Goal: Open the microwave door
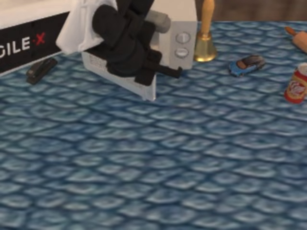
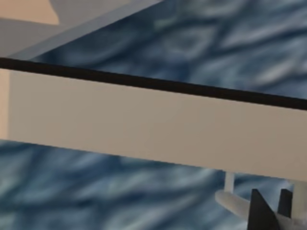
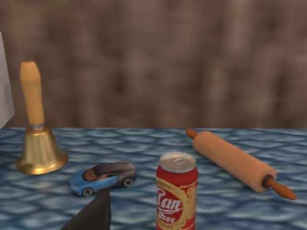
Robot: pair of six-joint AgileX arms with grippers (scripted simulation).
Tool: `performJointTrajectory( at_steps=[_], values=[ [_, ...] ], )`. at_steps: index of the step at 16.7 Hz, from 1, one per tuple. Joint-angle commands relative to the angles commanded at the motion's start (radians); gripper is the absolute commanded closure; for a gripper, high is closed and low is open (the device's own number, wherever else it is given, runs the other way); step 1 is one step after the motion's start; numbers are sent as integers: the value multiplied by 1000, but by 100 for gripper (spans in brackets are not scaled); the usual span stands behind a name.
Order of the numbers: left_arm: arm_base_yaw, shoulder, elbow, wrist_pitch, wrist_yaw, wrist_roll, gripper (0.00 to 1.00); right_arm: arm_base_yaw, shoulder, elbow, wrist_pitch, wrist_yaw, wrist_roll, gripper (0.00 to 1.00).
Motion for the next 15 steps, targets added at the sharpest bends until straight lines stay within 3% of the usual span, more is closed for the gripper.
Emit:
performJointTrajectory(
  at_steps=[9,15],
  values=[
    [32,-61,-80,21,63,107,100,0,0,0,0,0,0,0],
    [34,-65,-85,22,67,115,100,0,0,0,0,0,0,0]
  ],
)
